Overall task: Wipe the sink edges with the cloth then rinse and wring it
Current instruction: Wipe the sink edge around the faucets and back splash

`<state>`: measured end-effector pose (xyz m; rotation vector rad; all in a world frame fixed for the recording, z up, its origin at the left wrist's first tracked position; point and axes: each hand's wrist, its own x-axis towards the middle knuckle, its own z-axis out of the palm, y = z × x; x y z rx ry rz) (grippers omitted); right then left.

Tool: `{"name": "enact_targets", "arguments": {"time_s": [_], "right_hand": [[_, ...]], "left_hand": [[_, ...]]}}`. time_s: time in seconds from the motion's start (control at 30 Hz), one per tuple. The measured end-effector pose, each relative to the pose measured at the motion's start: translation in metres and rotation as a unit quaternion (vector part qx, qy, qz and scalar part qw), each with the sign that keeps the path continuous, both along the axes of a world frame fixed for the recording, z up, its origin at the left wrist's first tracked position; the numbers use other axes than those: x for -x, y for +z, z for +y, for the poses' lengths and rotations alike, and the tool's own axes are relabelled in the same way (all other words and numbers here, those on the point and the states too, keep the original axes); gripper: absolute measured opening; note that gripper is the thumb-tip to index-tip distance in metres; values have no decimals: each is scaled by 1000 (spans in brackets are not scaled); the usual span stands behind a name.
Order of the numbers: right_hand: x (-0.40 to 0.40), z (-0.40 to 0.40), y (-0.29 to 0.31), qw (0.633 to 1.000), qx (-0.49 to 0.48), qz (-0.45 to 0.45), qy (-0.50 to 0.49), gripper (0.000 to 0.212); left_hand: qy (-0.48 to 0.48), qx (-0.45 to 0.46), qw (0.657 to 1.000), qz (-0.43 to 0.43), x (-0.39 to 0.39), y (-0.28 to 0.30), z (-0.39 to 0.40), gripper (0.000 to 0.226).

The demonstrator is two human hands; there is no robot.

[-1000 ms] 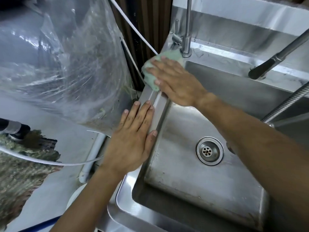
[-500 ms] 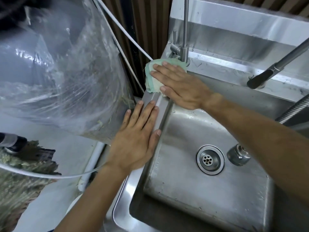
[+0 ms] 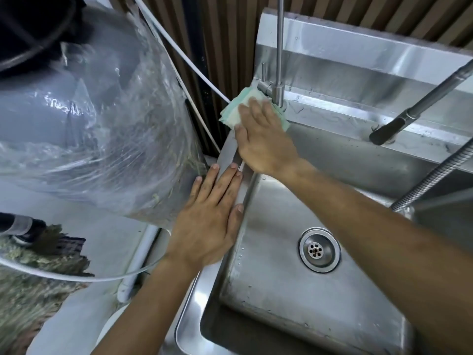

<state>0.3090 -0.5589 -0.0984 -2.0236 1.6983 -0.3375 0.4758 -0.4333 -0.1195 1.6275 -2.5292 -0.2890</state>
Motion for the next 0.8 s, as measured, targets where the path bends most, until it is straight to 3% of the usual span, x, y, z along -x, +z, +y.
{"name": "enact_targets", "arguments": {"time_s": [0.07,0.13,0.4,0.6,0.8], "right_hand": [[25,-1,-4,990,55,61,115,60],[33,-4,-13,982,78,91,148,62],[-33,-44,-12,996,32,60,-57,61],[-48,-69,-6,990,5,84,-114,67],[-42,-25,-5,993,11,-29,-118,64]], "left_hand": [[3,8,1000,-1,2,1,-4,59],[4,18,1000,-14,6,1,-7,59],[0,29,999,-26,9,-5,-7,62],[-5,9,1000,-17,6,-6,-8,61],[-6,18,1000,-12,6,-5,-5,60]]}}
